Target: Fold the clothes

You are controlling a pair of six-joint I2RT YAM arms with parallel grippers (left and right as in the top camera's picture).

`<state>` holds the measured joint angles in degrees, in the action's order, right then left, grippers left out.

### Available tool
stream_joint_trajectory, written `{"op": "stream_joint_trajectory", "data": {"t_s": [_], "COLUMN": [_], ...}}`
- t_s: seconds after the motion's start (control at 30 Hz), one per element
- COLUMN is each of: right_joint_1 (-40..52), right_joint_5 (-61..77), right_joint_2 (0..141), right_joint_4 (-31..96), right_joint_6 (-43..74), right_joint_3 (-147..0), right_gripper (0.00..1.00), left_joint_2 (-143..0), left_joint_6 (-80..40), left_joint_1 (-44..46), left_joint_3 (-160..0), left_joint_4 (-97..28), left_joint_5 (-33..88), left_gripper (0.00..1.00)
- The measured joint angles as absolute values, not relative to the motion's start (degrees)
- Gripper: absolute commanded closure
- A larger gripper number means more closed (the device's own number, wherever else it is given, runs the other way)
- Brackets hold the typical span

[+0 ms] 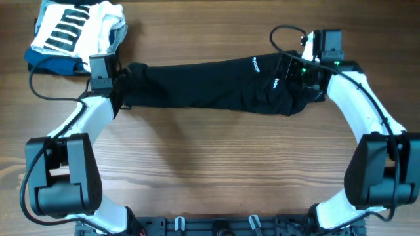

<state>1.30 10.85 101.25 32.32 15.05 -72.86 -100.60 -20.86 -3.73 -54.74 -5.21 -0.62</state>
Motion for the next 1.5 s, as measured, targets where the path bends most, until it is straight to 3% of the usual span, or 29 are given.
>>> {"op": "stream_joint_trajectory", "data": {"t_s": [0.37, 0.63, 0.77, 0.8, 0.9, 1.0, 1.13, 1.33, 1.43, 1.5], "right_joint_1": [1.3, 1.3, 1.3, 1.3, 1.3, 1.3, 1.3, 1.3, 1.5, 1.7], "right_joint_5": [10.9, 10.9, 10.9, 10.9, 10.9, 10.9, 10.9, 10.9, 10.8, 10.9], "right_joint_2": [99.9, 99.9, 99.9, 99.9, 99.9, 99.9, 99.9, 99.9, 100.8, 102.6], "right_joint_4": [39.8, 40.4, 40.7, 40.7, 40.7, 40.8, 41.1, 41.6, 42.2, 42.2], "right_joint_6": [11.8, 11.6, 11.7, 11.7, 11.7, 11.7, 12.0, 12.2, 12.2, 12.1], "right_joint_3": [-78.4, -78.4, -78.4, -78.4, -78.4, -78.4, -78.4, -78.4, -78.4, -78.4], "right_gripper": [0.01, 0.01, 0.01, 0.01, 0.01, 0.02, 0.22, 0.81, 0.96, 0.96], "left_joint_2": [-101.8, -106.6, -108.1, -108.7, -110.1, -110.8, -110.7, -105.6, -101.7, -98.9], "left_joint_6": [-4.9, 1.3, 2.1, 2.4, 2.7, 2.5, 1.0, -0.2, -0.3, -0.3], "left_joint_1": [-9.5, -9.5, -9.2, -8.8, -6.9, -5.5, -5.4, -6.5, -7.2, -7.2], "left_joint_3": [-54.7, -55.5, -55.9, -56.2, -56.8, -56.9, -57.1, -58.4, -61.8, -66.1], "left_joint_4": [-10.2, -7.8, -5.6, -5.1, -4.9, -5.1, -6.3, -23.6, -33.4, -37.9], "left_joint_5": [21.0, 24.4, 25.0, 24.9, 24.8, 24.7, 24.0, 19.0, 17.1, 16.1], "left_gripper": [0.00, 0.03, 0.33, 0.54, 0.96, 0.96, 0.96, 0.96, 0.96, 0.96]}}
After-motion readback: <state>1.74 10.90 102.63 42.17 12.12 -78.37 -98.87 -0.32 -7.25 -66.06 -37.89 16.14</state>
